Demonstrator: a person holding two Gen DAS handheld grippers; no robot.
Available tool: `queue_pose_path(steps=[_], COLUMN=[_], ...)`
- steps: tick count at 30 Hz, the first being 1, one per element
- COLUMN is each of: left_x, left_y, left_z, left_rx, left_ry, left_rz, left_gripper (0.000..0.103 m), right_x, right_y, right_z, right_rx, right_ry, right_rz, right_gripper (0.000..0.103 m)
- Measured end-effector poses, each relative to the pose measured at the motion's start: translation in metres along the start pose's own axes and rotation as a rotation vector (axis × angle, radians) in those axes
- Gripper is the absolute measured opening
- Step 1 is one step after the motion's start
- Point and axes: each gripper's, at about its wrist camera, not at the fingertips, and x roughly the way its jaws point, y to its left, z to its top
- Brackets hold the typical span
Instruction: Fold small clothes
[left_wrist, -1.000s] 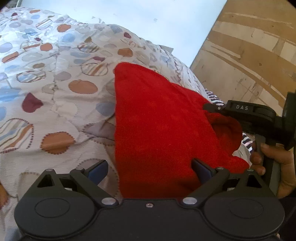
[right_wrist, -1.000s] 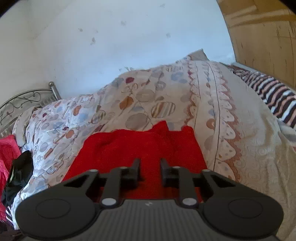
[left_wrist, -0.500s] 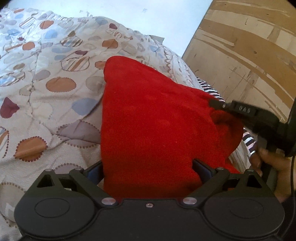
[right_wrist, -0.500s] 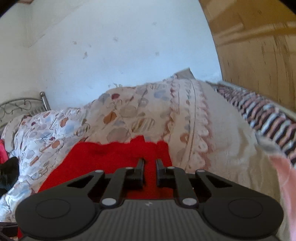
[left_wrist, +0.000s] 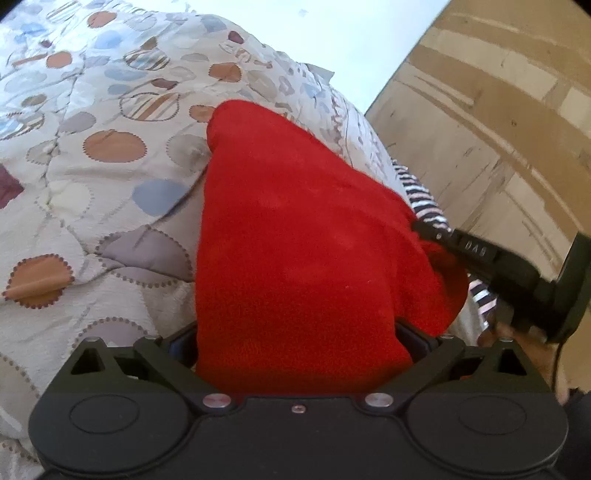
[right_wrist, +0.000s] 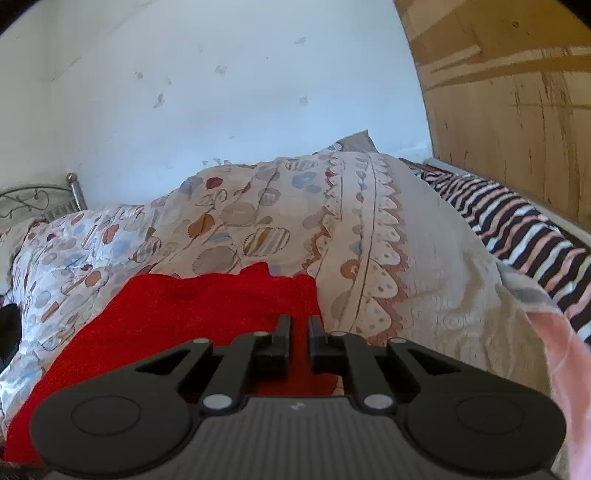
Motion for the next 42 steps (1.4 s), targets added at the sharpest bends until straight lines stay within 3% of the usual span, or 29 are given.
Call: queue_pose_path(steps=[6, 10, 17, 23, 28, 36, 40, 42], left_x=[-0.032, -0.045, -0.027, -0.017, -0.01, -0.005, -0.002, -0.003], left_y=[0.01, 0.011, 0.008, 0.013, 0.011, 0.011, 0.01, 0.011], left_z=[0.002, 0.006, -0.002, -0.007, -0.01, -0.012, -0.014, -0.015], left_rx=[-0.026, -0.002, 0.017, 0.009, 0.02, 0.022, 0.031, 0.024], left_ry=[-0.051, -0.102, -0.052, -0.028, -0.022, -0.016, -0.013, -0.019], left_rz=[-0.047, -0.002, 0.028, 0.032, 0.045, 0.044, 0.043, 0.031], left_gripper=[0.101, 0.102, 0.102, 0.102, 0.102, 0.102, 0.102, 0.103], right_x=[0.002, 0.001, -0.002, -0.008, -0.016, 0.016, 0.021, 0.023], right_y=[0.005, 0.007, 0.007, 0.002, 0.002, 0.005, 0.006, -0.002], right_z=[-0.003, -0.009, -0.008, -0.005, 0.0, -0.002, -0.02, -0.023], right_rx=[-0.032, -0.047, -0.058, -0.022, 0.007, 0.012, -0.031, 0.012], right_ry=[0.007, 0.002, 0.014, 0.012, 0.002, 0.092, 0.075, 0.078], right_rz=[-0.01, -0.021, -0.034, -0.038, 0.015, 0.025, -0.01, 0.003], right_gripper=[0.013, 0.013, 0.017, 0.037, 0.076, 0.077, 0.08, 0.084])
